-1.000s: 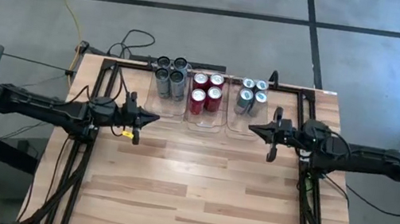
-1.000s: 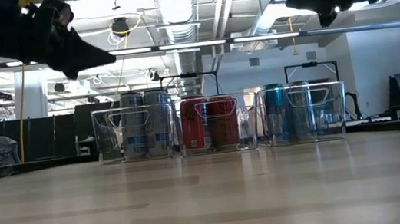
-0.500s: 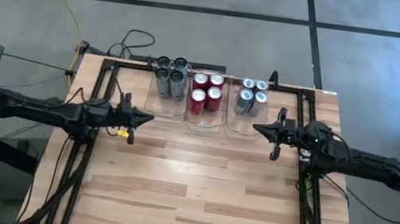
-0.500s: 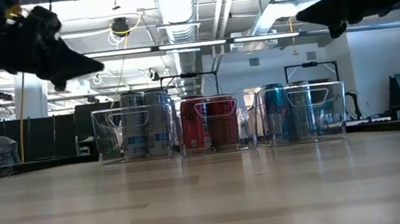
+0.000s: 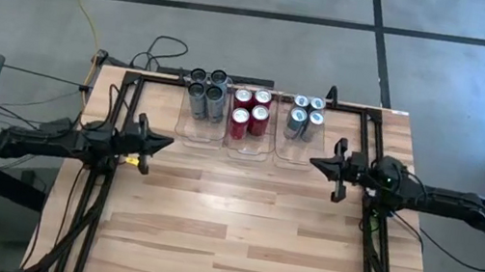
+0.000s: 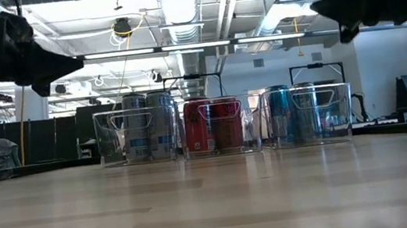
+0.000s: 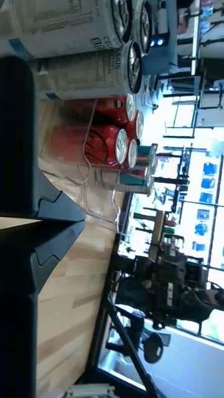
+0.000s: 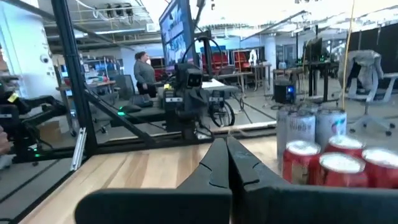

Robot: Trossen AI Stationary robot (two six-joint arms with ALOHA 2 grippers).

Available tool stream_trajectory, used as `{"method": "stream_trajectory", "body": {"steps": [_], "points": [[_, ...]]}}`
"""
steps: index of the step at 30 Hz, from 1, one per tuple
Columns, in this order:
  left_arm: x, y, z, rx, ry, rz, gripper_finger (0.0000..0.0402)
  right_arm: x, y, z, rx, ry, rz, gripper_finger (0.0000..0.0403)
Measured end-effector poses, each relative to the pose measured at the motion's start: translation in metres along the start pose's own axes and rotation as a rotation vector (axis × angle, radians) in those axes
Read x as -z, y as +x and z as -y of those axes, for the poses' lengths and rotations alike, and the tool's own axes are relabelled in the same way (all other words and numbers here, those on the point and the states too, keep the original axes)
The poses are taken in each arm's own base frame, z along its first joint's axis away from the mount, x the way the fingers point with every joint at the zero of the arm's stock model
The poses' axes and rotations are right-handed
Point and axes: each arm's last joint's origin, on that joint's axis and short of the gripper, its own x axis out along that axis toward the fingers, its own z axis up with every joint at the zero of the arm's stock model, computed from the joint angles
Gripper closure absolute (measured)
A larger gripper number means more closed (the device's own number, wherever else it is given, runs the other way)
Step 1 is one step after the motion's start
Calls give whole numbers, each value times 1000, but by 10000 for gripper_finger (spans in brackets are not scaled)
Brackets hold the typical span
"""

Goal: Sort soda cans
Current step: Return to Home Position

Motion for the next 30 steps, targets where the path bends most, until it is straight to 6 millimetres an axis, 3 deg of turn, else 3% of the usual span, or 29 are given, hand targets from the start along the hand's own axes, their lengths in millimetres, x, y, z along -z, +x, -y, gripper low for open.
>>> {"method": "stream_trajectory", "body": {"steps": [7, 17, 30], "points": [[2, -4, 0, 28, -13, -2, 402, 16, -6, -1, 51, 23, -4, 403], [-4, -10, 0, 9, 21, -110, 402, 20, -15, 3, 85, -3, -55, 403], [-6, -12, -1, -20, 22, -129, 402, 15, -32, 2, 80, -16, -8, 403]]}}
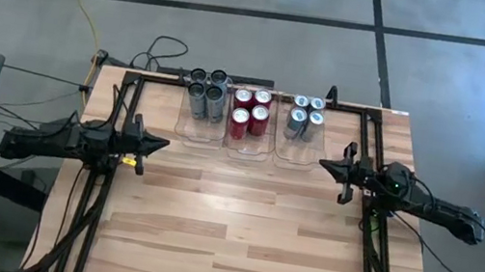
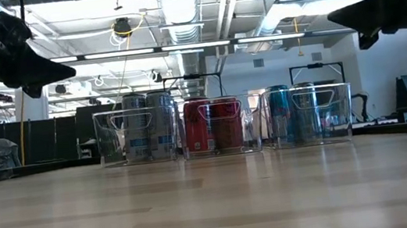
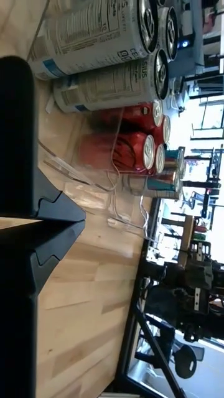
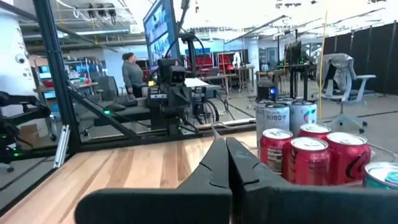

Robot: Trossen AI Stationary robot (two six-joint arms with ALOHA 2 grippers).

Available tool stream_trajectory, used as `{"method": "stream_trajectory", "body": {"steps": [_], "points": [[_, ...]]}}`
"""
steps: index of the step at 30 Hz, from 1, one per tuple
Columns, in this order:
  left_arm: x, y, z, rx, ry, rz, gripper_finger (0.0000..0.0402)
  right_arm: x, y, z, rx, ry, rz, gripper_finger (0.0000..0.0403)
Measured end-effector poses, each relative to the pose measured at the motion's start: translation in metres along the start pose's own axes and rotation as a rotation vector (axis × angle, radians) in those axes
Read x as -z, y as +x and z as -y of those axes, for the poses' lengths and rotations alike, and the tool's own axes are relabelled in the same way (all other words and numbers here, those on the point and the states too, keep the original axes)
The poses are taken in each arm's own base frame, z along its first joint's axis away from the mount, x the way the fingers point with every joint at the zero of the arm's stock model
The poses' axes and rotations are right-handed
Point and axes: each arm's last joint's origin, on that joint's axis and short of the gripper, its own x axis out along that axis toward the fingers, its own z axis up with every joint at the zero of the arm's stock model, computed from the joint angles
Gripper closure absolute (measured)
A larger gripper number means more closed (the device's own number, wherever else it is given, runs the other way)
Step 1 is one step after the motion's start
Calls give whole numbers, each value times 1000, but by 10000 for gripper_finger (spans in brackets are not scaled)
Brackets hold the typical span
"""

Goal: Sort soda cans
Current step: Return to Home Position

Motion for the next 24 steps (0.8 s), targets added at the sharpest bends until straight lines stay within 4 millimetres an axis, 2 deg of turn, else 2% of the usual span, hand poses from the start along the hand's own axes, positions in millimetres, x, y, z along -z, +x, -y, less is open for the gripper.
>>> {"method": "stream_trajectory", "body": {"steps": [7, 12, 15, 19, 24], "points": [[7, 2, -1, -26, -1, -26, 402, 0, 0, 0, 1, -23, -3, 403], [9, 3, 2, 58, -36, -38, 402, 1, 0, 0, -4, -31, -21, 403], [13, 6, 2, 72, -52, 0, 402, 0, 0, -1, -17, -44, -19, 403], [18, 12, 4, 93, 20, 122, 402, 9, -1, 2, 28, -58, -111, 402], [19, 13, 5, 116, 61, 110, 402, 11, -1, 3, 66, 62, -130, 387]]}}
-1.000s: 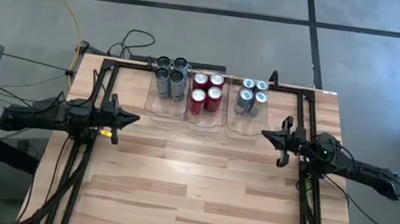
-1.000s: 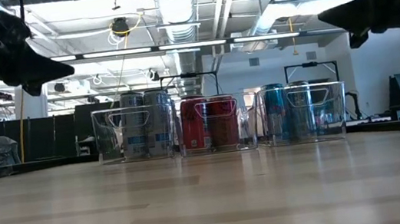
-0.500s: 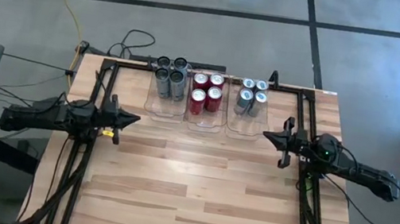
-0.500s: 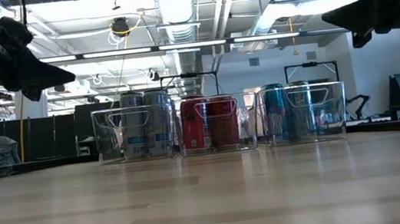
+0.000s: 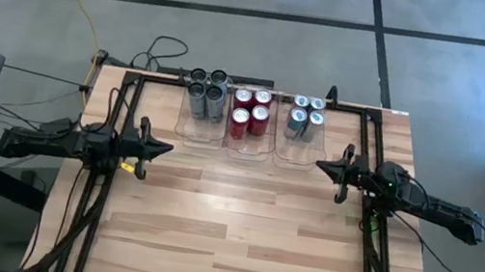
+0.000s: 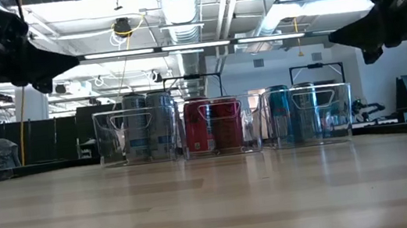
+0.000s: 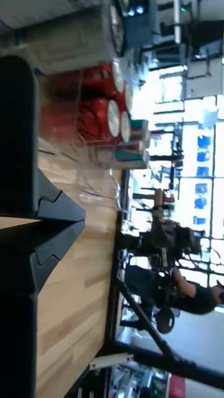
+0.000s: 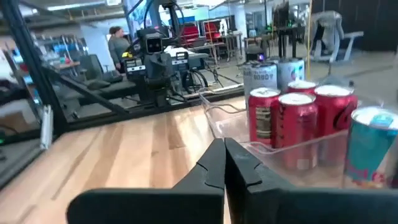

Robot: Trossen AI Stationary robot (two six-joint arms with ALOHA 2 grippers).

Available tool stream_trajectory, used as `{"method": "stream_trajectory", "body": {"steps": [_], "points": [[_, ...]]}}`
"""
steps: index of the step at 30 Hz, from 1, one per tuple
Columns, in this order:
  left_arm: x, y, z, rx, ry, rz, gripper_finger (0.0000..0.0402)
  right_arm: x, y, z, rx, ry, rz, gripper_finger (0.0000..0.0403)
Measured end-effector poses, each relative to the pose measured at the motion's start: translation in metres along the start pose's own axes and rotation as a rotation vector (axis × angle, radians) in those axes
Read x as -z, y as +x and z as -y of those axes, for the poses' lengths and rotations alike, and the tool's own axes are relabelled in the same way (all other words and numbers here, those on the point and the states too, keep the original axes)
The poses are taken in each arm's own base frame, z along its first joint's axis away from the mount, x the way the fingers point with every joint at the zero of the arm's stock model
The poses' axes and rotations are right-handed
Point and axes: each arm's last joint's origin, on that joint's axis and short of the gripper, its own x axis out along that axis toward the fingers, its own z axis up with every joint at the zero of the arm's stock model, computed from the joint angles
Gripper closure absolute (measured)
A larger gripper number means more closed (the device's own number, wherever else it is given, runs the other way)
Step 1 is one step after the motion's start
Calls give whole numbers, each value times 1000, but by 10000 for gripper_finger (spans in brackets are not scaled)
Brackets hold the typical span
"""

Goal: Sort soda cans
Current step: Return to Home Position

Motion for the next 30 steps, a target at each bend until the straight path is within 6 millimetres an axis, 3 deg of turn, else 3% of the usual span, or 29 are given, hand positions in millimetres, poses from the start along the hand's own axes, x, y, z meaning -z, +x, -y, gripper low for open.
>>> {"method": "stream_trajectory", "body": {"steps": [9, 30], "points": [[2, 1, 0, -4, 51, -17, 402, -4, 0, 0, -4, 50, 36, 371], [2, 2, 0, -8, -69, -21, 402, 0, 0, 0, 8, 53, -11, 372]]}}
